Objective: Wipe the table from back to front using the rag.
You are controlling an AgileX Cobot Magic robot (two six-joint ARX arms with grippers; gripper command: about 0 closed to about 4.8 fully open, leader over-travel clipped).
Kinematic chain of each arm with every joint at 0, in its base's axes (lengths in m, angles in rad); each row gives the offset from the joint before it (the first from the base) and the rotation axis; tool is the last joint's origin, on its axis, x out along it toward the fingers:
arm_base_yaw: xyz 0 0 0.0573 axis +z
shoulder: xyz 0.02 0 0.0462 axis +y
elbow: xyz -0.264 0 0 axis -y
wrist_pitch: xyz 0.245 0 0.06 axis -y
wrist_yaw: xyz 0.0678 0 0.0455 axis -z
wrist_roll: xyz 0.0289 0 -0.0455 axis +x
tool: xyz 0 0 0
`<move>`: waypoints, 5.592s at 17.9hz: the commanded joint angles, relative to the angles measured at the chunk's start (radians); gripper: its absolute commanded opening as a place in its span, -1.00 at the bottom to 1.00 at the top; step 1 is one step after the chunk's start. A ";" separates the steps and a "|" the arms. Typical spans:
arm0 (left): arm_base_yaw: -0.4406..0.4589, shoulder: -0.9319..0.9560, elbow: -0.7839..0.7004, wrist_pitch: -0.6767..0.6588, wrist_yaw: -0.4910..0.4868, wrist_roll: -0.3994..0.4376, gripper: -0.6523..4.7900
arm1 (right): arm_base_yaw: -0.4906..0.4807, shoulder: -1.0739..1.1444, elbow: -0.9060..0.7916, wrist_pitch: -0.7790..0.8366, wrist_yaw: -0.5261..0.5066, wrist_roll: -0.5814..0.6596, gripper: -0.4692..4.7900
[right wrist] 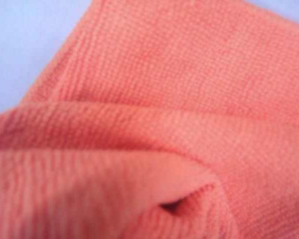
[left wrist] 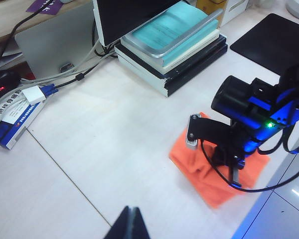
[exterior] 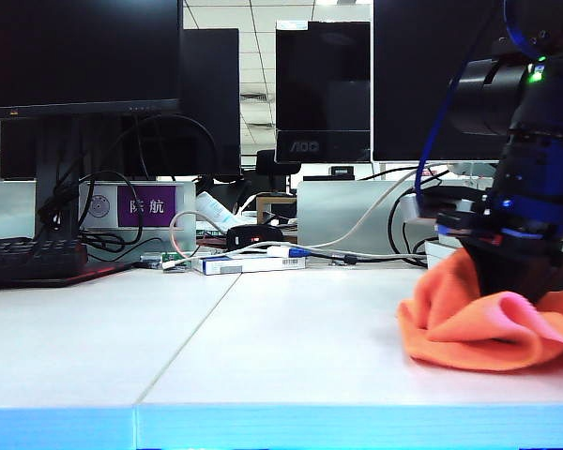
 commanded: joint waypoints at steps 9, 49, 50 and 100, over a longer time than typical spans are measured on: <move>-0.001 -0.002 0.006 0.013 0.005 0.002 -0.77 | 0.139 0.001 -0.005 -0.098 0.003 0.206 -0.84; -0.001 -0.002 0.005 -0.030 0.005 -0.002 -0.77 | -0.042 0.277 0.184 0.492 0.218 0.172 -0.84; -0.001 -0.002 0.005 -0.033 0.005 -0.002 -0.77 | -0.042 0.292 0.199 0.488 0.215 0.169 -0.84; -0.001 -0.002 0.006 -0.077 0.006 -0.003 -0.77 | -0.103 0.885 0.997 0.545 0.254 0.037 -0.84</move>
